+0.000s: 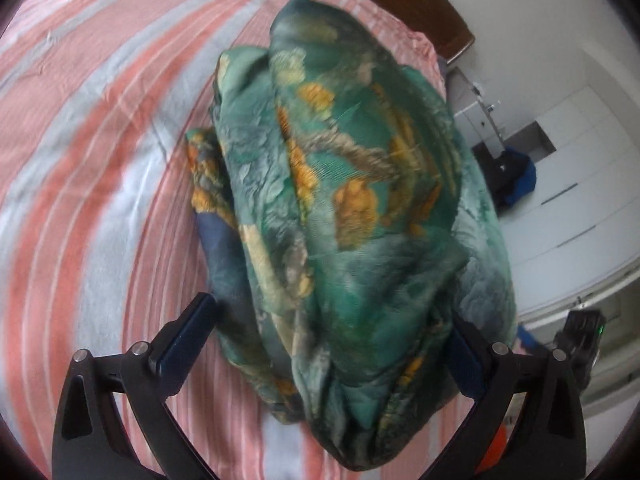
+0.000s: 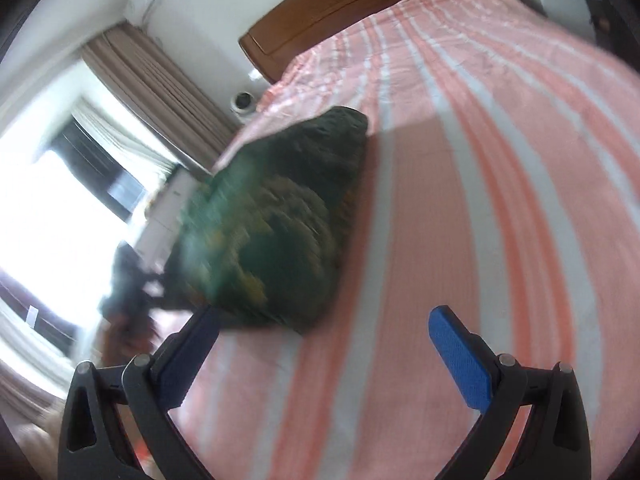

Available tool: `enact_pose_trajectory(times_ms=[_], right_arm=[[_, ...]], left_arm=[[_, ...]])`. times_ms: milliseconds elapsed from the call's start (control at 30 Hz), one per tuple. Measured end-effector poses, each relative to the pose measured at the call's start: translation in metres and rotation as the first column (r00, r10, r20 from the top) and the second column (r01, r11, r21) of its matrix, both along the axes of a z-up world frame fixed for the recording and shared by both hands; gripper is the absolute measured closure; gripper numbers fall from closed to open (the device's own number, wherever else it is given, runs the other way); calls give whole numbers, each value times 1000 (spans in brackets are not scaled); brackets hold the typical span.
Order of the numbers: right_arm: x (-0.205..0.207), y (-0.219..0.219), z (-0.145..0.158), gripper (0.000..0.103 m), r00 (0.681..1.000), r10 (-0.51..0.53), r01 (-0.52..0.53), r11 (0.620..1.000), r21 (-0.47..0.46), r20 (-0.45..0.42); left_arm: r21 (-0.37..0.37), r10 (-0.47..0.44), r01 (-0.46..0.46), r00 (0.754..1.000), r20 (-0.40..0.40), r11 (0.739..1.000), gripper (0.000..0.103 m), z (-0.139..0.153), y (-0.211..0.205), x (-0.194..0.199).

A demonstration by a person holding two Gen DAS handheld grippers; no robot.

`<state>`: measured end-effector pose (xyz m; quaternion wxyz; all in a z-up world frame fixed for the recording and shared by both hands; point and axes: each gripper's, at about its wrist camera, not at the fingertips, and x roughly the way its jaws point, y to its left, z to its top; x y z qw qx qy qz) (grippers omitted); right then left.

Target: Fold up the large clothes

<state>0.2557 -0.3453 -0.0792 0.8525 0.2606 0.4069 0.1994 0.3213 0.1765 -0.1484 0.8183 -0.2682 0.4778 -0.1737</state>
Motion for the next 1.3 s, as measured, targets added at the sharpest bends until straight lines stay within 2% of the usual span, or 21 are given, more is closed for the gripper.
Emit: enact_pose_trajectory(times_ms=[67,133,267,300,367,433,467,500,533,567,600,667,733,800,933,1033,1167,1300], right_arm=[[31,5,-1,0,999,40,-38,995,93,-14],[61,18,-6,0,994,102,-96,984,147,-27],[112,55,-41,0,964,247,-211,934,290,-94],[120,64,-53,0,957,261,-213,929,304,-124],[131,80,-70,1,950,255,-207,946,249,-180],[138,86,-83,5,942,257,-200,947,253,-215],[140,87,-84,10,941,253,-198,950,243,-223],[141,90,-81,16,941,254,-211,957,200,-222],[139,95,-76,20,943,258,-232,963,138,-212],[135,106,-65,25,945,267,-269,963,16,-189],[131,117,-56,28,946,279,-296,950,-95,-165],[117,146,-38,32,947,303,-320,890,-323,-104],[103,169,-26,35,947,318,-302,835,-460,-46],[88,185,-17,39,942,334,-271,794,-545,18],[58,199,1,41,924,361,-218,766,-605,125],[33,201,19,41,904,374,-166,753,-636,207],[12,189,47,41,892,351,-103,773,-626,286],[22,178,68,41,891,317,-61,793,-606,325]], left_arm=[[46,-10,11,1000,-19,999,0,-8,-7,3],[80,-24,27,999,-36,996,0,-16,-16,6],[72,-46,51,996,-70,996,0,-27,-27,14],[67,-51,56,996,-73,996,0,-28,-28,15],[55,-64,69,994,-88,996,0,-32,-30,20],[61,-68,74,993,-95,995,0,-33,-34,26],[87,-64,73,993,-96,994,1,-32,-38,28],[117,-56,67,994,-90,991,6,-31,-37,29],[158,-49,59,996,-70,986,19,-25,-46,25],[222,-36,45,998,-44,974,28,-16,-55,21],[279,-30,34,999,-20,960,32,-9,-64,16],[396,-38,18,998,42,918,43,8,-84,5],[434,-48,5,995,87,901,47,16,-94,-4],[435,-42,-16,991,125,900,49,21,-96,-14],[437,-46,-43,981,190,898,50,27,-104,-38],[436,-54,-62,967,249,898,50,42,-114,-56],[419,-63,-79,947,315,904,50,69,-119,-60],[426,-73,-96,928,364,900,50,90,-128,-46]])
